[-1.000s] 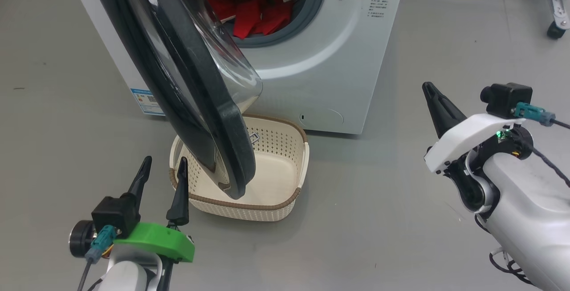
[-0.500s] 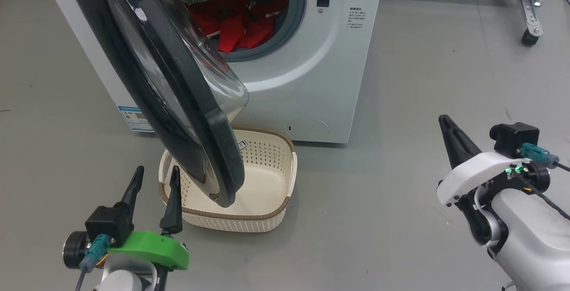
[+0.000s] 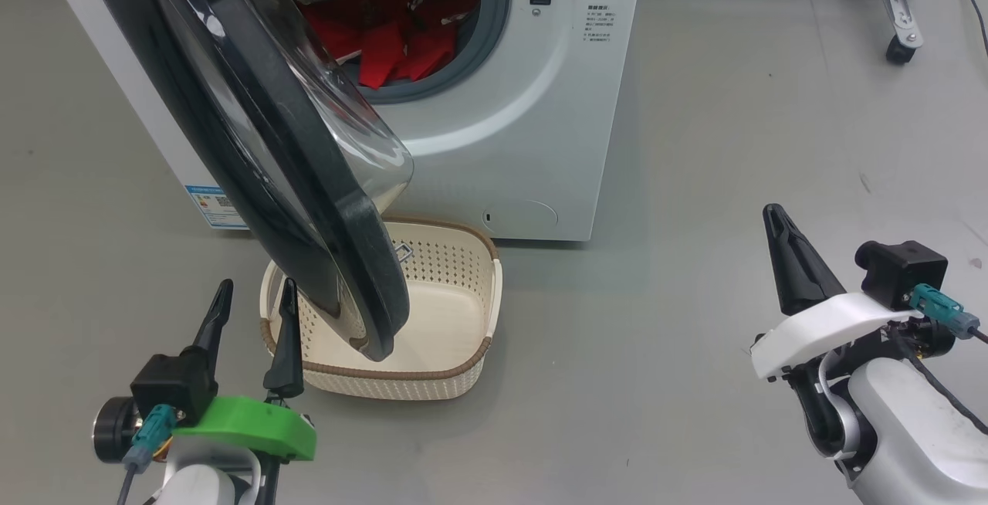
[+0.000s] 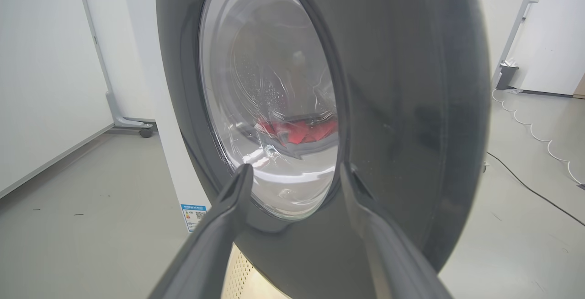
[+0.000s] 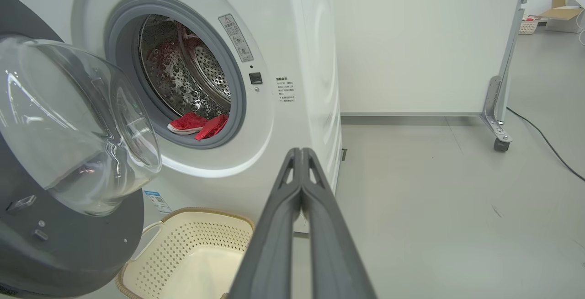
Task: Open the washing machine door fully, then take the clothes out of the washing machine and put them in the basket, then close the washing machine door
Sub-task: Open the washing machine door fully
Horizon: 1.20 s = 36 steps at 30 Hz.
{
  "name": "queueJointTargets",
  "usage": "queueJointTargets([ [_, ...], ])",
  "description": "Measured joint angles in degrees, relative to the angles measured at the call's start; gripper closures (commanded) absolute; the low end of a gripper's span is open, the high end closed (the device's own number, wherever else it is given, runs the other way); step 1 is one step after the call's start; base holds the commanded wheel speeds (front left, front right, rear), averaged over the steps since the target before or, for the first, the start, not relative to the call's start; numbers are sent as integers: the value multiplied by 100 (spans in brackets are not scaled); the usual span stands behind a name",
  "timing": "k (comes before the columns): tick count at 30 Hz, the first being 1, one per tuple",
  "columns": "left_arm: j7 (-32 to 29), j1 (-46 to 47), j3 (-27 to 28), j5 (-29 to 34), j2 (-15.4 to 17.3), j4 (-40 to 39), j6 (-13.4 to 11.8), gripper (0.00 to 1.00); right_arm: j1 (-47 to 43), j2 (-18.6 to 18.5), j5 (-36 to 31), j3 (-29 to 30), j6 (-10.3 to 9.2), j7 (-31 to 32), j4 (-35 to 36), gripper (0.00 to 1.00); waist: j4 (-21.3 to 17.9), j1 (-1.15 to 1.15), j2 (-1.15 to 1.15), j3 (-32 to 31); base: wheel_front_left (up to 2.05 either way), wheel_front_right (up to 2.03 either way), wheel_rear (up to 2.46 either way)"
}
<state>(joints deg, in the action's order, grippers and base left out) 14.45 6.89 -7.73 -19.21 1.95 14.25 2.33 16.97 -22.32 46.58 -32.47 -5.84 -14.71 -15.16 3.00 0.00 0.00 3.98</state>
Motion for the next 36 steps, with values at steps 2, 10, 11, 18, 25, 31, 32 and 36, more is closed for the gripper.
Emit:
queueJointTargets([
  [2, 0, 0, 12, 14, 0, -10, 0, 0, -96, 37, -96, 91, -36, 0, 97, 100, -21, 0, 0, 29, 0, 0, 0],
  [10, 0, 0, 26, 56, -1, -11, 48, 0, -469, 101, -455, 372, -80, 0, 286, 100, -68, 0, 0, 111, 0, 0, 0],
  [11, 0, 0, 34, 59, -1, -12, 48, 0, -509, 109, -515, 385, -80, 0, 303, 100, -71, 0, 0, 118, 0, 0, 0],
  [18, 0, 0, 65, 59, -1, -2, 51, 0, -720, 134, -1056, 597, -92, 0, 382, 0, -91, 0, 0, 138, 0, 0, 0],
  [25, 0, 0, 75, 59, -1, 7, 56, 0, -953, 178, -1427, 803, -97, 0, 435, 0, -101, 0, 0, 138, 0, 0, 0],
  [31, 0, 0, 74, 58, -1, 14, 56, 0, -1132, 301, -1553, 960, -98, 0, 472, 0, -98, 0, 0, 123, 0, 0, 0],
  [32, 0, 0, 73, 58, -1, 18, 57, 0, -1161, 327, -1553, 993, -101, 0, 476, 0, -97, 0, 0, 118, 0, 0, 0],
  [36, 0, 0, 71, 56, -1, 30, 57, 0, -1236, 420, -1630, 1056, -137, 0, 503, 0, -91, 0, 0, 100, 0, 0, 0],
])
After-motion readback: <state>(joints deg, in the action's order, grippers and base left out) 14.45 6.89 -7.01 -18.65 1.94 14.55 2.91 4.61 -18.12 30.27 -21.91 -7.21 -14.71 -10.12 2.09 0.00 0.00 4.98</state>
